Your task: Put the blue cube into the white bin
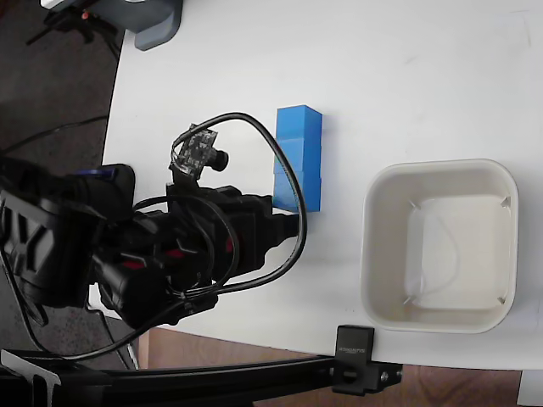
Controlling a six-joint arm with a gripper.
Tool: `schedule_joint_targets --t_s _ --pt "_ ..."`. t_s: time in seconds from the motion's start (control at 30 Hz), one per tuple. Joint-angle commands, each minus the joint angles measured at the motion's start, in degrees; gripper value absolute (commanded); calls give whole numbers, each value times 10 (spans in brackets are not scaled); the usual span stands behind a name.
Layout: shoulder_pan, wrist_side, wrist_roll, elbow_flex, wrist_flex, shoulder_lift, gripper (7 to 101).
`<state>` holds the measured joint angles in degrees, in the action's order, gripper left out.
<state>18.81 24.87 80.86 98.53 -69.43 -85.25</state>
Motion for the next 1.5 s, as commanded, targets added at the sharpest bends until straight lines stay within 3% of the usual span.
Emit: schedule_joint_targets --t_s 0.03,0.17,1.2,1.5 --pt "-11 -4 134 -56 -18 -1 989" --pt "-19 -4 153 -84 -47 25 1000" --pt "-40 -15 223 -169 -113 108 995" --pt "-42 -3 236 -166 -117 103 804"
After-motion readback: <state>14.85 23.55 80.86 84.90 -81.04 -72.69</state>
